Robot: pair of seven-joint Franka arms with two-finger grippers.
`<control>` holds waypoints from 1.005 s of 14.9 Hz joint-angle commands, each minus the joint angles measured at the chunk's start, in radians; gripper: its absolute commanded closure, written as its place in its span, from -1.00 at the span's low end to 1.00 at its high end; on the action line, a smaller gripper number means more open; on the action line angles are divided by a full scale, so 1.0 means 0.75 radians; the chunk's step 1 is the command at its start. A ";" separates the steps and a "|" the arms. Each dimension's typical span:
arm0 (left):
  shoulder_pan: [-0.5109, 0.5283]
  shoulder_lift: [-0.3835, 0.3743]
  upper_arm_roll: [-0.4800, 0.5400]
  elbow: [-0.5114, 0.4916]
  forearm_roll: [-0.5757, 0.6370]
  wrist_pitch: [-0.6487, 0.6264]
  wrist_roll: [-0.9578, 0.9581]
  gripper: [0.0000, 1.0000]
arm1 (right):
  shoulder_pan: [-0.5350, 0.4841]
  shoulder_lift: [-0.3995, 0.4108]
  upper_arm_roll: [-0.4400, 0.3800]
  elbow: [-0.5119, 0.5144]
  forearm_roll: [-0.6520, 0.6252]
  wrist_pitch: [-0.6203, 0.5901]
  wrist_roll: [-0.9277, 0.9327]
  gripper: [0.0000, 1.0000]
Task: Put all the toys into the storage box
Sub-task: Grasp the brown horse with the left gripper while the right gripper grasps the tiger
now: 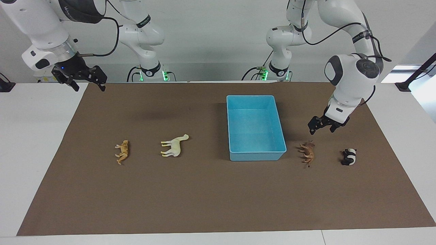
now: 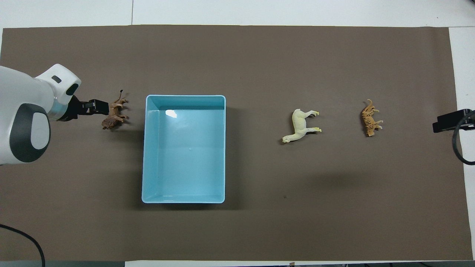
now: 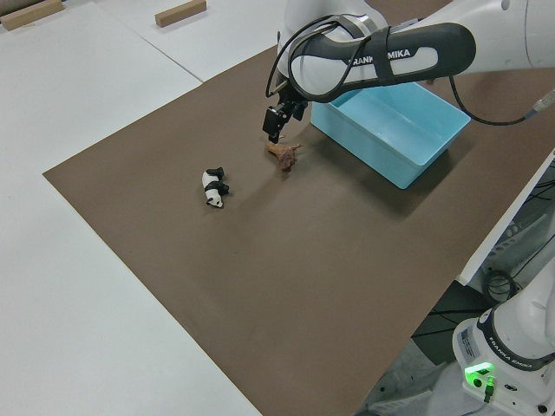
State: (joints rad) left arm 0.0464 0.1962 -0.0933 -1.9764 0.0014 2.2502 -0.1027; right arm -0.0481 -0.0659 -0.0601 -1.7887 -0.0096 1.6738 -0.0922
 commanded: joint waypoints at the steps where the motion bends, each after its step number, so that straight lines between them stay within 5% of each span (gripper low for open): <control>1: -0.023 0.137 -0.002 0.101 0.019 0.043 -0.049 -1.00 | 0.001 0.038 0.002 -0.153 0.003 0.163 0.012 -1.00; 9: -0.037 0.242 -0.002 0.093 0.053 0.156 -0.072 -1.00 | 0.044 0.278 0.002 -0.325 0.001 0.699 -0.012 -1.00; 15: -0.041 0.225 -0.002 0.038 0.053 0.156 -0.074 -1.00 | 0.046 0.423 0.002 -0.325 -0.006 0.865 -0.116 -1.00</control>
State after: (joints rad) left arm 0.0290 0.3770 -0.1027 -1.9232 0.0189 2.3520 -0.1300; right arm -0.0073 0.2212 -0.0598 -2.0279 -0.0103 2.2818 -0.1328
